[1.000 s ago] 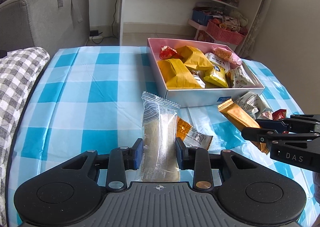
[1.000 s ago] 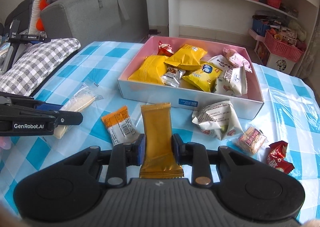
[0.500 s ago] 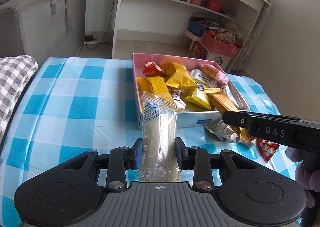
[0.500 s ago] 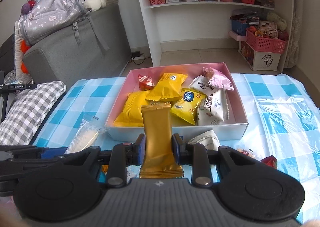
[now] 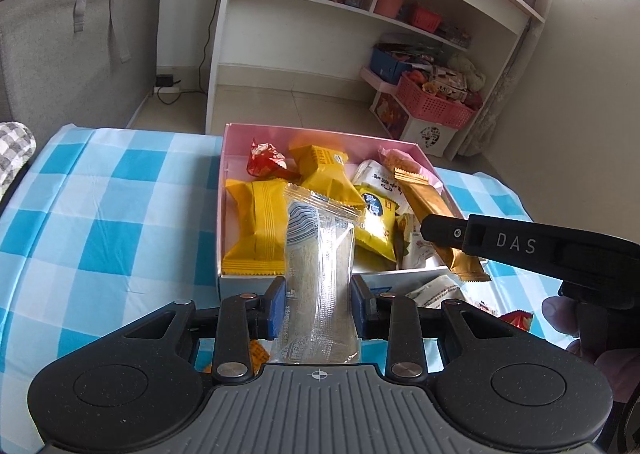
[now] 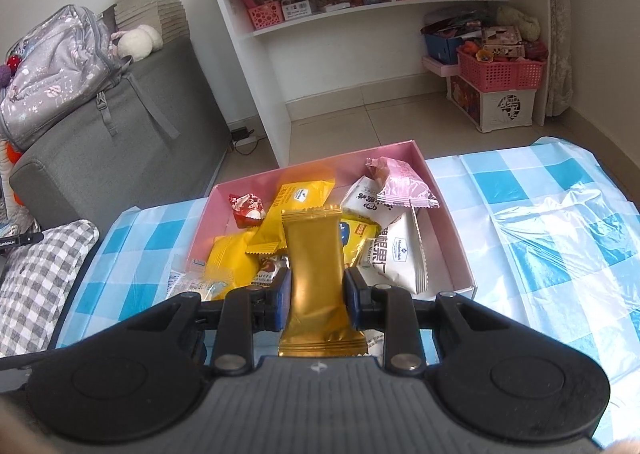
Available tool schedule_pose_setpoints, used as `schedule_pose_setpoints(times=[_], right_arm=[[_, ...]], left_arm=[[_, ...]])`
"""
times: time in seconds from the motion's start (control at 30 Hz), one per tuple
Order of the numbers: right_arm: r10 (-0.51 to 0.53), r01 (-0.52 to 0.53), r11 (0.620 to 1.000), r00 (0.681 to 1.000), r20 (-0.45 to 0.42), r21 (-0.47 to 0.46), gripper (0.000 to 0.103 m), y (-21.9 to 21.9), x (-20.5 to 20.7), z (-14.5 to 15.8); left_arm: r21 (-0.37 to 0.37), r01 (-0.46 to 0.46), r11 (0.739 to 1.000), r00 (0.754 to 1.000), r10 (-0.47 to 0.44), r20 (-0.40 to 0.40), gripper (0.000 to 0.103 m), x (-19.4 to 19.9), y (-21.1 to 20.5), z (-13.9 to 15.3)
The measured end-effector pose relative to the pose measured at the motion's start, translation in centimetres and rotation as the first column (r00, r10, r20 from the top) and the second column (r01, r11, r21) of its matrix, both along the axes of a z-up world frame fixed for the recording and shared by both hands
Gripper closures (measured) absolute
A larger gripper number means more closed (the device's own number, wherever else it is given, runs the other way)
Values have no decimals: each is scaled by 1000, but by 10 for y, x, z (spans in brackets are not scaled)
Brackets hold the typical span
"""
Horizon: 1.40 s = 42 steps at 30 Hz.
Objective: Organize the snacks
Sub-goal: 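Carry the bread packet and gold wafer bar over the pink box, then open both grippers to release the snacks into the box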
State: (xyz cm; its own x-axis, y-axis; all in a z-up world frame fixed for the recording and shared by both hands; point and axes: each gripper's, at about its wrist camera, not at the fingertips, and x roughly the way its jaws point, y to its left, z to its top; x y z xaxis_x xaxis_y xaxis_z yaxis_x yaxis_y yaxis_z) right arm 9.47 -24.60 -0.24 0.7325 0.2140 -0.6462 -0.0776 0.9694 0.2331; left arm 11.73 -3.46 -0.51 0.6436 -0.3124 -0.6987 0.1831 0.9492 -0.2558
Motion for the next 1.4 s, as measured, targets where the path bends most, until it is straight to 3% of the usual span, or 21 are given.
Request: schedule_pose_setpoints(times=[0.43,0.7,0.93,1.1,1.3,1.4], right_arm=[[-23,22,998,1000,12,62,77,-16,37,-11],[-62,59,992,998,27,108,77,-31,46,-15],[-48,43,985,998,27,169,73,-35,51,-15],[-58,52,988,998,39,147,60,-35,48,-11],[-66,61,990,997,33,131,49,-36,41,-7],[-56,52,992,998,36,115,42,-35,35,-2]], left_arm=[[102,53,993,998,-56,26,72,46,-35,-12],[125,78,989,996,-83,40,72,67,-49,-20],[93,110,990,990,-117,74,72,77,-55,-22],[145,113,983,988,-126,87,61,70,-59,-23],[145,100,984,991,-113,78,42,57,-52,-16],[146,98,984,991,-111,80,37,48,-48,-11]])
